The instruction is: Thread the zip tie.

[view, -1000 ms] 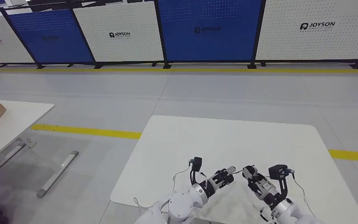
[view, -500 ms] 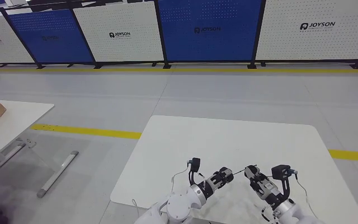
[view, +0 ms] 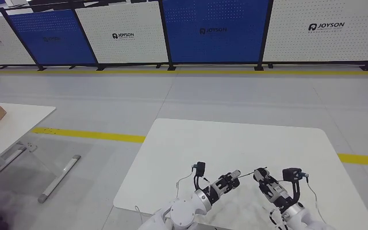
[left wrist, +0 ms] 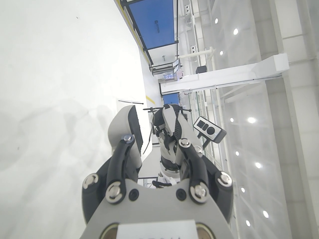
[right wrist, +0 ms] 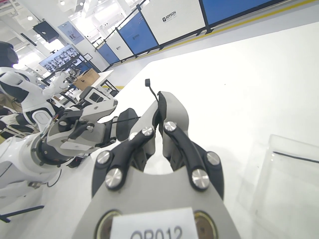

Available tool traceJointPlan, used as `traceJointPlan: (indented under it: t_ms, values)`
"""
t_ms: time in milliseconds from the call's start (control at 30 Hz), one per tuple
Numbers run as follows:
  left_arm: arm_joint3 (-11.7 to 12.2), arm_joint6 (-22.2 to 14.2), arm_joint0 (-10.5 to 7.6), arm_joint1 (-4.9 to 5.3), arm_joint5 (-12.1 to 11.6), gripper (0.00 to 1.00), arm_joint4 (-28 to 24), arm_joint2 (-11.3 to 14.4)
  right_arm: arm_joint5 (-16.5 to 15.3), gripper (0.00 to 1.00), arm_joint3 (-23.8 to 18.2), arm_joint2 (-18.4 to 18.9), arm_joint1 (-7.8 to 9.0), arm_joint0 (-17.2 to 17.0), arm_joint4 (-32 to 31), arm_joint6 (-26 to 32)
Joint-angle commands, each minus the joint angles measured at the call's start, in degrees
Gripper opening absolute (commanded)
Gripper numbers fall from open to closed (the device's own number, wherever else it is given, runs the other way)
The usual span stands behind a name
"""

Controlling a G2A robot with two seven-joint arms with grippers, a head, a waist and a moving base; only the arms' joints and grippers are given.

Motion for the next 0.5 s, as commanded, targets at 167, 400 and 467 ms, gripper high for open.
traceJointPlan:
  t_ms: [167, 400, 467]
  values:
    - [0.11, 0.84, -0.30, -0.14, 0.55, 0.34, 1.06, 0.46, 1.36, 0.00, -0.23, 0.33, -0.18, 0.17, 2.38, 1.21]
    - [0.75, 0.93, -1.09, -0.42, 1.10, 0.29, 1.40, 1.31, 1.46, 0.00, -0.69, 0.40, -0.27, 0.09, 2.27, 1.62]
    - [0.83, 0.86, -1.19, -0.46, 1.12, 0.26, 1.37, 1.38, 1.36, 0.00, -0.84, 0.41, -0.29, 0.04, 2.02, 1.62]
